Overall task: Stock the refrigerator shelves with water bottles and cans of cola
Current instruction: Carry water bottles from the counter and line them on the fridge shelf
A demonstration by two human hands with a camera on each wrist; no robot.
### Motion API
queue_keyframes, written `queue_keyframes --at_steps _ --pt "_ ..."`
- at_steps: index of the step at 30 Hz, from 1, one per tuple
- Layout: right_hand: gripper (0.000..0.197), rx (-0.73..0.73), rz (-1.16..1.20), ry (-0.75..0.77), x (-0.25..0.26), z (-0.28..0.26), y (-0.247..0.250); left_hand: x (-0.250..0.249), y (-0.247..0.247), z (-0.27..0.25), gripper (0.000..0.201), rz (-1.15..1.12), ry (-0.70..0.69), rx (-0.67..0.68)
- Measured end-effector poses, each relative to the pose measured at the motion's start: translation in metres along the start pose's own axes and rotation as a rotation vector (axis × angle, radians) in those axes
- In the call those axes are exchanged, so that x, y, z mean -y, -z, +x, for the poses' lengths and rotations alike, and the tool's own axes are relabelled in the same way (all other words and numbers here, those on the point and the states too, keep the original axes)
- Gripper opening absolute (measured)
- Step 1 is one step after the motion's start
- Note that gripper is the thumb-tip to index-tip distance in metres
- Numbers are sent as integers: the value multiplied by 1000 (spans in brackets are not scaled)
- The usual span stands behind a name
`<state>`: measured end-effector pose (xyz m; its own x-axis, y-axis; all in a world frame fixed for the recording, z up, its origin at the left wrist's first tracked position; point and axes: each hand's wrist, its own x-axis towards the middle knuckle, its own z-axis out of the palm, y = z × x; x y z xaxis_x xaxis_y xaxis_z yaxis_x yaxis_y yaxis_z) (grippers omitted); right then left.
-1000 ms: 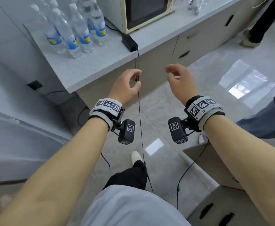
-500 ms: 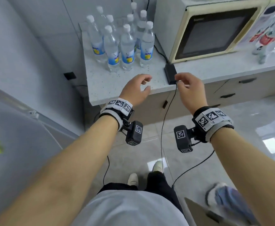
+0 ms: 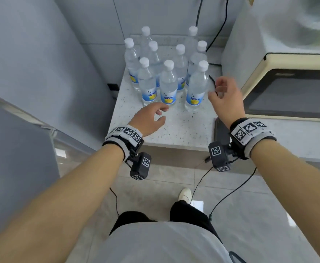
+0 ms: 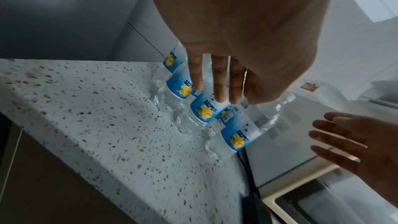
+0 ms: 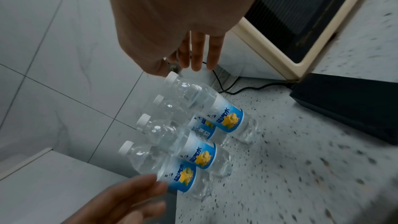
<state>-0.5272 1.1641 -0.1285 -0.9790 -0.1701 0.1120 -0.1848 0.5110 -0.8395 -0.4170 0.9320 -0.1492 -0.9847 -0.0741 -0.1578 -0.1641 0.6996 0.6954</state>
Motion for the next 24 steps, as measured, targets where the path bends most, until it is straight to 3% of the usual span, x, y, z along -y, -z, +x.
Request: queue_keyframes --at_steps 3,6,16,20,24 --pt "53 63 6 26 -7 45 -6 -3 -1 11 35 1 60 -33" --pt "52 129 37 53 -8 68 -23 -2 -3 14 35 -8 98 -50" --pt "72 246 81 -56 -49 72 -66 9 20 14 34 -52 153 -135" --pt "68 218 47 -146 -48 71 -65 2 35 25 37 -105 77 -228" --pt "59 124 52 -149 -39 62 -50 -16 47 58 49 -111 -128 -407"
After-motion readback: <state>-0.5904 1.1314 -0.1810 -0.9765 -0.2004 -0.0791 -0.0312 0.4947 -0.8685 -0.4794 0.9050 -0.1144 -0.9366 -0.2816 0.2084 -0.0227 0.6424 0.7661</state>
